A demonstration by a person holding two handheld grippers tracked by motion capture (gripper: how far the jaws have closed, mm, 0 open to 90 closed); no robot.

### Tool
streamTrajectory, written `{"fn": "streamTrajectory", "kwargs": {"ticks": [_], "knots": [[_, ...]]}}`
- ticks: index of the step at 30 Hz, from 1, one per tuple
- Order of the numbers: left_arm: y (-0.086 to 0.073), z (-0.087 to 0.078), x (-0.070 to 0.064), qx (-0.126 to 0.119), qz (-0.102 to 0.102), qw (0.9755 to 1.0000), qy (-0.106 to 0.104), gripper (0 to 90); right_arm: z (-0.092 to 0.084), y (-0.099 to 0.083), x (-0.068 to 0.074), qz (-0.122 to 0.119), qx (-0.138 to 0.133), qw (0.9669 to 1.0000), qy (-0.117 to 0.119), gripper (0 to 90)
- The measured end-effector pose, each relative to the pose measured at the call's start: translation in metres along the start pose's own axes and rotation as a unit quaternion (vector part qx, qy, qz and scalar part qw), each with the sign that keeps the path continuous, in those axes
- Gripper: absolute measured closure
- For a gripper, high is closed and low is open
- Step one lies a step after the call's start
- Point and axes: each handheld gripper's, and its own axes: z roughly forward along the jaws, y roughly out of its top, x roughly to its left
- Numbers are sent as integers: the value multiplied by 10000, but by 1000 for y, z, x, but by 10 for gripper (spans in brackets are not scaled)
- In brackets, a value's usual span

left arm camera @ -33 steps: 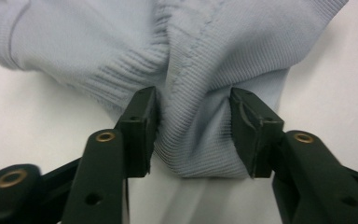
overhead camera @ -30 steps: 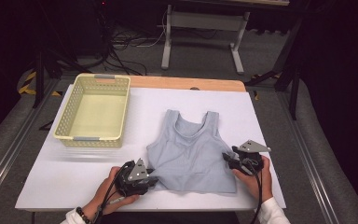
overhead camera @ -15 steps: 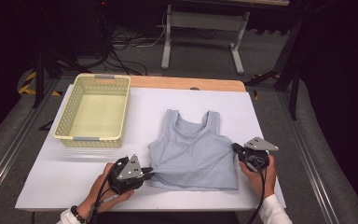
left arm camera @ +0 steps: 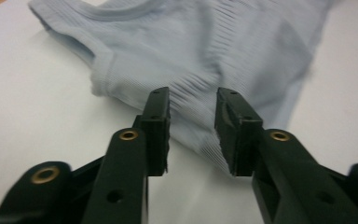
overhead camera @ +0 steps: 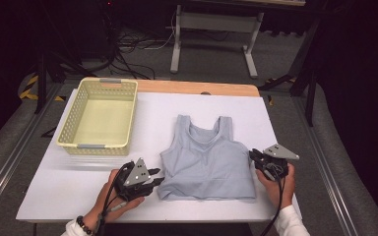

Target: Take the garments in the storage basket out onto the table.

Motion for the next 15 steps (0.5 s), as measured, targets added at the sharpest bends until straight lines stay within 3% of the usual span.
{"fn": "streamTrajectory", "kwargs": {"ticks": [6, 8, 12, 15], "knots": [[13, 25, 13, -41, -243, 9982, 543, 460, -3, -5, 12, -12, 163, 9998, 79, 549], [16, 35, 15, 32, -200, 9975, 677, 412, -3, -9, 14, 25, 238, 9997, 85, 494], [17, 53, 22, 191, -348, 9968, 687, 408, -1, -17, 9, 298, 424, 9985, 191, 401], [15, 63, 30, 306, -461, 9961, 688, 421, 1, -21, 6, 394, 530, 9973, 309, 380]]}}
